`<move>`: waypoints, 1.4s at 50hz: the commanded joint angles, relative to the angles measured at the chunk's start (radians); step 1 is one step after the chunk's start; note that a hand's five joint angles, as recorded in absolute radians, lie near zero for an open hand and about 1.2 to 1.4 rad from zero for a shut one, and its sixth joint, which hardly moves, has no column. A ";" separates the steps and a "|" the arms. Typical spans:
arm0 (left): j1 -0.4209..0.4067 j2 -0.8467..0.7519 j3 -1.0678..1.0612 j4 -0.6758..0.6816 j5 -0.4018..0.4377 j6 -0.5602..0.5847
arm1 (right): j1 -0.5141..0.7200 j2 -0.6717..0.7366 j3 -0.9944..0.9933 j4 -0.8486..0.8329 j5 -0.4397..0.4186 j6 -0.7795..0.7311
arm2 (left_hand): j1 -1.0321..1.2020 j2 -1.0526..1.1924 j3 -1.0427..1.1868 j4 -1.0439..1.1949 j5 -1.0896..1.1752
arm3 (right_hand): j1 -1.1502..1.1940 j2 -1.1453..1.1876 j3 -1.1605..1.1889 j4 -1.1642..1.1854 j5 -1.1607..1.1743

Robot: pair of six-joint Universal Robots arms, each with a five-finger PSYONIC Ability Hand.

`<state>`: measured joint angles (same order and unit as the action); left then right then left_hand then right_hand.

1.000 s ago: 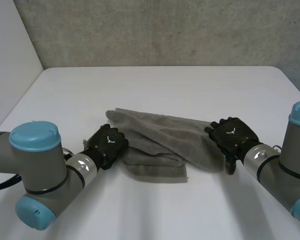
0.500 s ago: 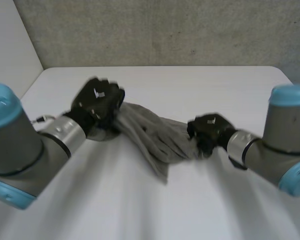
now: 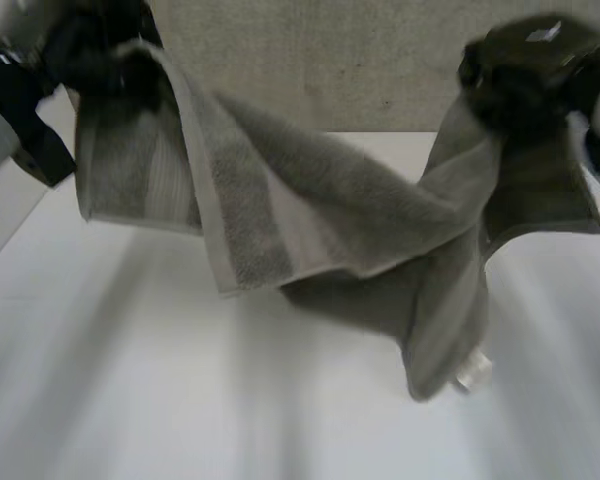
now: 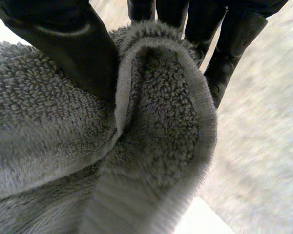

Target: Fold the towel.

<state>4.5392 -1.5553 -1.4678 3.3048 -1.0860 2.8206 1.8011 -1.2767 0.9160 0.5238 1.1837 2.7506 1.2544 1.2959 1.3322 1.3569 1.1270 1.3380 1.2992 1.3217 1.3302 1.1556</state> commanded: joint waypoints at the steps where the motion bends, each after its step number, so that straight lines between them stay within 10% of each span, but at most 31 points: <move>1: -0.009 -0.289 0.032 -0.004 0.028 0.013 | 0.110 0.270 -0.095 0.012 0.101 -0.158 | 0.142 0.100 0.064 0.039 0.095 | 0.058 0.097 0.075 0.066 0.066; 10: -0.092 -0.480 0.392 -0.011 -0.031 -0.067 | 0.213 0.395 -0.500 -0.235 0.254 -0.057 | 0.142 0.100 0.064 0.039 0.095 | 0.058 0.097 0.075 0.066 0.066; 20: -0.075 -0.376 0.446 0.083 -0.120 -0.279 | 0.207 0.160 -0.265 -0.419 0.228 0.113 | 0.142 0.100 0.064 0.039 0.095 | 0.058 0.097 0.075 0.066 0.066; 33: 0.021 -0.434 0.169 0.170 0.020 -0.248 | 0.202 0.091 0.199 -0.317 0.224 -0.186 | 0.142 0.100 0.064 0.039 0.095 | 0.058 0.097 0.075 0.066 0.066; 44: 0.087 -0.451 -0.077 0.160 0.184 0.034 | 0.193 0.080 0.288 -0.183 0.212 -0.226 | 0.128 0.086 0.050 0.025 0.080 | 0.058 0.097 0.075 0.066 0.066; 65: 0.158 -0.628 0.141 0.182 0.023 -0.075 | 0.239 0.385 -0.002 -0.288 0.263 -0.081 | 0.095 0.054 0.017 -0.007 0.048 | 0.058 0.097 0.075 0.066 0.066; 70: 0.158 -0.703 0.179 0.173 0.009 -0.041 | 0.244 0.438 0.000 -0.349 0.321 -0.077 | -0.445 -0.486 -0.523 -0.547 -0.492 | -0.202 -0.163 -0.186 -0.194 -0.194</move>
<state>4.6990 -2.1791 -1.3305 3.4852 -1.0602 2.7463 2.0388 -0.8929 0.9135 0.2329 1.4513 2.6716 1.1330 1.1238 1.1477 1.1460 0.9754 1.2981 1.2688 1.2859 1.2988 1.1239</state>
